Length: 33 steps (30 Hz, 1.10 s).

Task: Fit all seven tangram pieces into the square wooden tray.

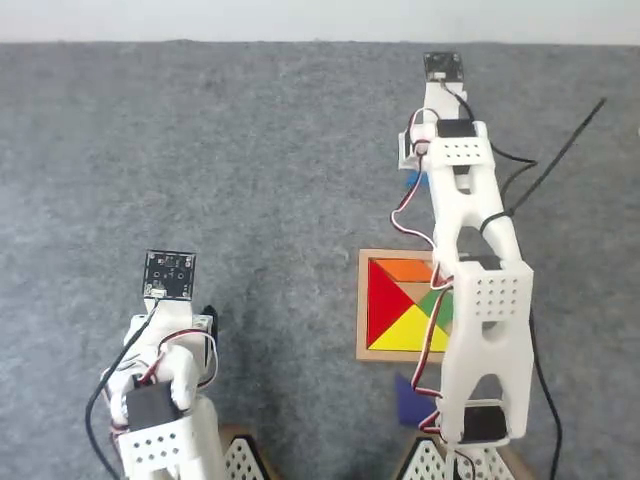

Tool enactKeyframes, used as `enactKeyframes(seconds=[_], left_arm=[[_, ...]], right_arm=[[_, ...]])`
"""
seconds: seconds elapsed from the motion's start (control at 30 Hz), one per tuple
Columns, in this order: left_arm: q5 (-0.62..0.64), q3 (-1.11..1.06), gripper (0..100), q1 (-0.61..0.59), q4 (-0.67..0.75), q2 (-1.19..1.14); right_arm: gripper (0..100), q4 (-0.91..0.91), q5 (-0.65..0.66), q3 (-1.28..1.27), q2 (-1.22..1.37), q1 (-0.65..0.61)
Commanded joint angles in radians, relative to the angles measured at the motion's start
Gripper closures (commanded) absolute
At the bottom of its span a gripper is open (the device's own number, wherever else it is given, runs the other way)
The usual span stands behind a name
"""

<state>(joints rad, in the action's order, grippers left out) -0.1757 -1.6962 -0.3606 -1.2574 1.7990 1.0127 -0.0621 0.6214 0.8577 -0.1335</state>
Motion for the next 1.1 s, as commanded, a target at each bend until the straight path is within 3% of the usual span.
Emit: enactKeyframes(seconds=[0.0,0.23,0.53,0.73,0.93,1.07], left_arm=[[0.011,0.015,82,0.006,-0.006,0.020],[0.011,0.015,82,0.006,-0.006,0.020],[0.011,0.015,82,0.006,-0.006,0.020],[0.011,0.015,82,0.006,-0.006,0.020],[0.011,0.015,82,0.006,-0.006,0.020],[0.011,0.015,82,0.006,-0.006,0.020]], right_arm=[[65.7,-0.007,-0.009,0.052,-0.008,-0.012],[82.2,0.024,-0.009,0.052,0.001,-0.010],[82.6,0.206,-0.006,0.054,-0.010,0.024],[82.3,0.427,0.147,0.086,-0.010,0.015],[80.8,0.435,0.255,0.175,0.001,0.024],[69.5,0.358,0.273,0.195,0.002,0.018]])
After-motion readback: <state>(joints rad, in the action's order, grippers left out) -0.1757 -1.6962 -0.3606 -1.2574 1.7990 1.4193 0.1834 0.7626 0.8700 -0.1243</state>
